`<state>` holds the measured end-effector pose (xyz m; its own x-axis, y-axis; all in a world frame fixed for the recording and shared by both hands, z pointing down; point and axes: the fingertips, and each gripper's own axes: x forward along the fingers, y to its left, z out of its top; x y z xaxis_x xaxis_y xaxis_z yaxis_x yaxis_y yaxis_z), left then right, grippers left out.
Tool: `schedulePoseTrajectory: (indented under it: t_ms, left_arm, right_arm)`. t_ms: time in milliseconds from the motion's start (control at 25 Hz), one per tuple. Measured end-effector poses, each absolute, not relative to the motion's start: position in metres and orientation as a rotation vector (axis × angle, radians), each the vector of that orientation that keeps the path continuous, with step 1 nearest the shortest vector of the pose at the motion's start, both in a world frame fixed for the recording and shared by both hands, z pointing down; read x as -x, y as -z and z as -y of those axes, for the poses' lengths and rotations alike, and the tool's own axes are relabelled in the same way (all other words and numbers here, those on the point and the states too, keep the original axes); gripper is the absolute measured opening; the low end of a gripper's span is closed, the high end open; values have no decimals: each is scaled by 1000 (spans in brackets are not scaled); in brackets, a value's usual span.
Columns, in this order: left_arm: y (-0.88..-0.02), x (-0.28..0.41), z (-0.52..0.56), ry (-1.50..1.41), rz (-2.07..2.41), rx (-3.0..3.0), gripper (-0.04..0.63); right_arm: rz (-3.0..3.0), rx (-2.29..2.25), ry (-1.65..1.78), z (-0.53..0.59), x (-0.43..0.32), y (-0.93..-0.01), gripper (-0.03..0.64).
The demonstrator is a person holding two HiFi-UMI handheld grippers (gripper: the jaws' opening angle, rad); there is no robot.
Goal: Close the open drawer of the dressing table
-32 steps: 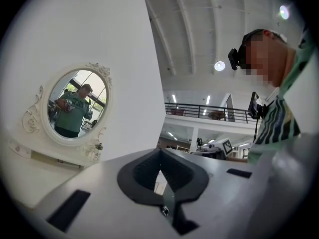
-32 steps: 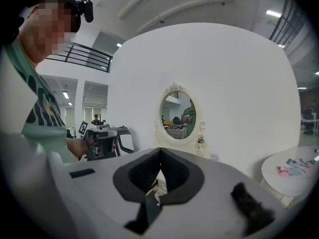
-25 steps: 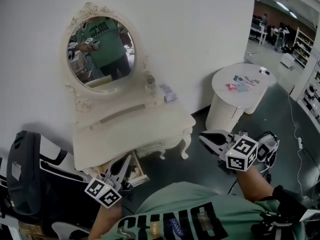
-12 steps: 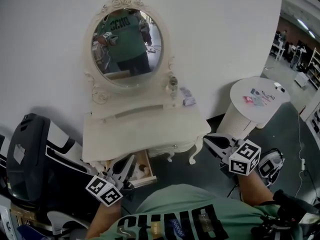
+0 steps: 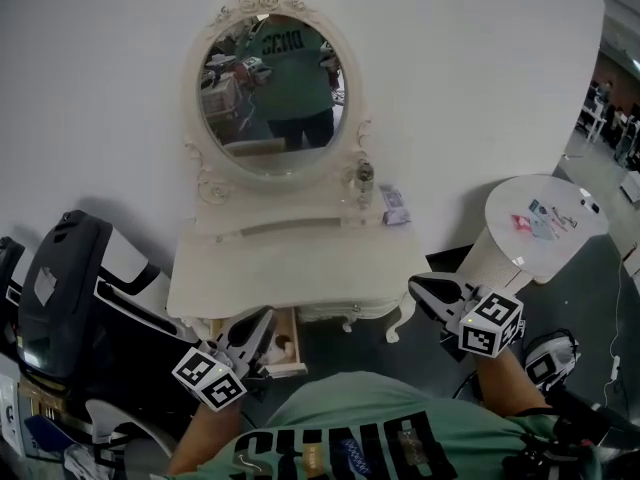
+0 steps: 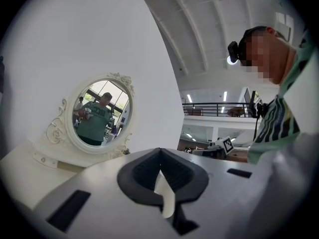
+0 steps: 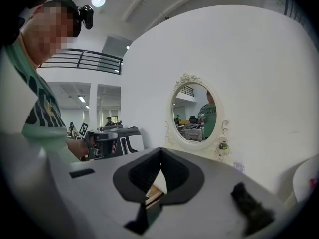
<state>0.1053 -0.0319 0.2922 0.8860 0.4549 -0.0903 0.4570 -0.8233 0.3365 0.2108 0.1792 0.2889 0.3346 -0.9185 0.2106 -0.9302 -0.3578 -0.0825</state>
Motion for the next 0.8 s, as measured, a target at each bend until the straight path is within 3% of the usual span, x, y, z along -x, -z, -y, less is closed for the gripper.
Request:
schedulePoseTrajectory:
  t_ms: [440, 800]
  left_arm:
    - [-286, -176, -57, 64, -449, -2757, 9]
    - [-302, -178, -70, 22, -199, -2782, 9]
  right_arm:
    - [1975, -2322, -296, -231, -316, -279, 11]
    - [2180, -2140, -344, -218, -344, -299, 11]
